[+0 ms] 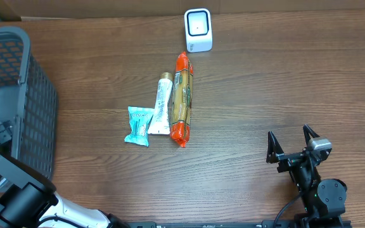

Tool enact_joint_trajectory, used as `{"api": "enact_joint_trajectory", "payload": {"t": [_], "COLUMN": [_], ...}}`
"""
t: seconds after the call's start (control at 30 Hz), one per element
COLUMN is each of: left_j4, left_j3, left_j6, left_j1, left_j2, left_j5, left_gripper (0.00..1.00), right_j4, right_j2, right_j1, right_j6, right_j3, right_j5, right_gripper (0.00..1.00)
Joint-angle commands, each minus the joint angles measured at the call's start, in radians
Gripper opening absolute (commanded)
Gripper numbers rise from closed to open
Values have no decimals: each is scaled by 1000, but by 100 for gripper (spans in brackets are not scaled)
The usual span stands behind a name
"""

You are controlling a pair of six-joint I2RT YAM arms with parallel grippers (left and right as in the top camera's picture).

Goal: Scan the item barcode
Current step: 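Reach the left gripper into the basket toward the yellow Pokka carton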

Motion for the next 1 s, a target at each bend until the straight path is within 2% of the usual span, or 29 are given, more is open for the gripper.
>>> {"api": "enact_joint_trajectory", "payload": {"t": [0.0,0.3,0.53,0.63,0.87,0.97], "left_j4": [41,132,206,221,224,214], "left_j3": [-3,-3,-3,-3,-3,-3], "left_j6": [118,129,204,206,206,188], "left_j1": [-4,-4,0,6,15,15], "left_j2": [51,132,136,139,212,253], "left_j5": [1,-5,-5,-4,-5,-5], "left_gripper": [95,96,93,90,90,81], "right_j4": [5,4,5,5,4,4], "right_j2": [-9,-9,-9,-9,-9,-9], "right_j1": [-4,-4,-4,-4,-4,-4], "right_j6": [3,3,3,3,3,3], "right_j3": [-11,-11,-11,-11,-11,-11], "right_j5": [7,7,7,7,7,7], "right_gripper": [100,100,100,100,100,100]}}
